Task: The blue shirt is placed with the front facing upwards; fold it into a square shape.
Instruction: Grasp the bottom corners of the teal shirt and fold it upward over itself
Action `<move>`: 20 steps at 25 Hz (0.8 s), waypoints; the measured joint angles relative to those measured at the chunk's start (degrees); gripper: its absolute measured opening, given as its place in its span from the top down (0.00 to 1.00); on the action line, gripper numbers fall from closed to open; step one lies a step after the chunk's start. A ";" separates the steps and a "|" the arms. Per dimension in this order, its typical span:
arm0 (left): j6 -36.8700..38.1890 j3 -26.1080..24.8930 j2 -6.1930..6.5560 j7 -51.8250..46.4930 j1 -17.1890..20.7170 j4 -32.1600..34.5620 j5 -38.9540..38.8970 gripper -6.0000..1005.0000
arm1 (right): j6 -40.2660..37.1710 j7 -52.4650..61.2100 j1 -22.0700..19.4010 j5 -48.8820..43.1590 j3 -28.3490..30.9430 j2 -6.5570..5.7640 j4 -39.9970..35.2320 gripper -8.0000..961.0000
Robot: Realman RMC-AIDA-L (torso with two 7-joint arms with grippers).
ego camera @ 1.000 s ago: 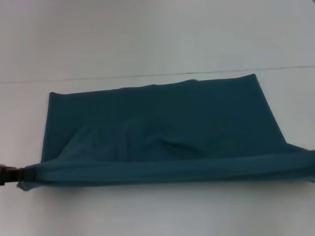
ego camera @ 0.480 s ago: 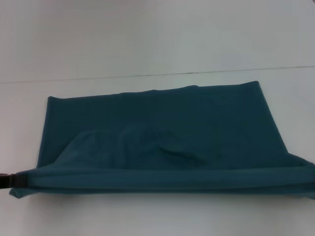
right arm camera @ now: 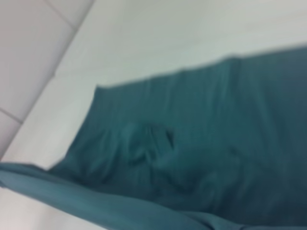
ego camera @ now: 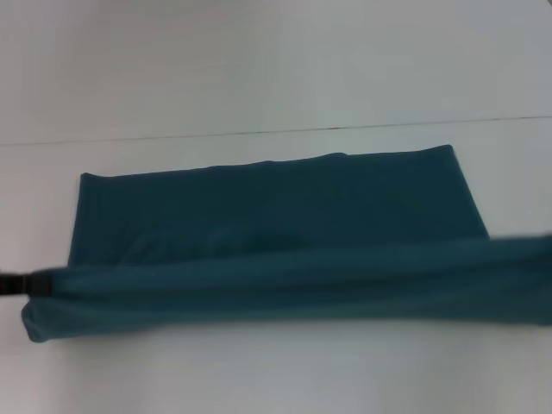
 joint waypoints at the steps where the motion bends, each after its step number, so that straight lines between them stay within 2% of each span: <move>1: -1.16 0.07 0.46 0.00 -0.94 1.37 0.10 0.98 | 0.94 0.17 1.19 0.21 0.61 -0.33 0.28 0.93; 5: -6.34 0.24 2.36 0.00 -4.79 7.02 0.24 0.98 | 5.48 0.45 4.79 0.66 1.66 -1.47 3.15 0.93; 10: -15.04 0.31 4.13 0.44 -9.71 13.26 0.26 0.98 | 10.54 0.92 8.66 0.57 1.14 -3.17 8.51 0.93; 14: -21.48 0.34 4.35 1.87 -12.89 16.96 0.25 0.98 | 15.46 1.82 11.12 0.53 -0.76 -4.04 12.96 0.93; 20: -30.84 3.04 3.85 2.91 -15.64 20.41 -0.20 0.98 | 22.89 2.35 13.23 0.54 -2.52 -3.91 15.51 0.93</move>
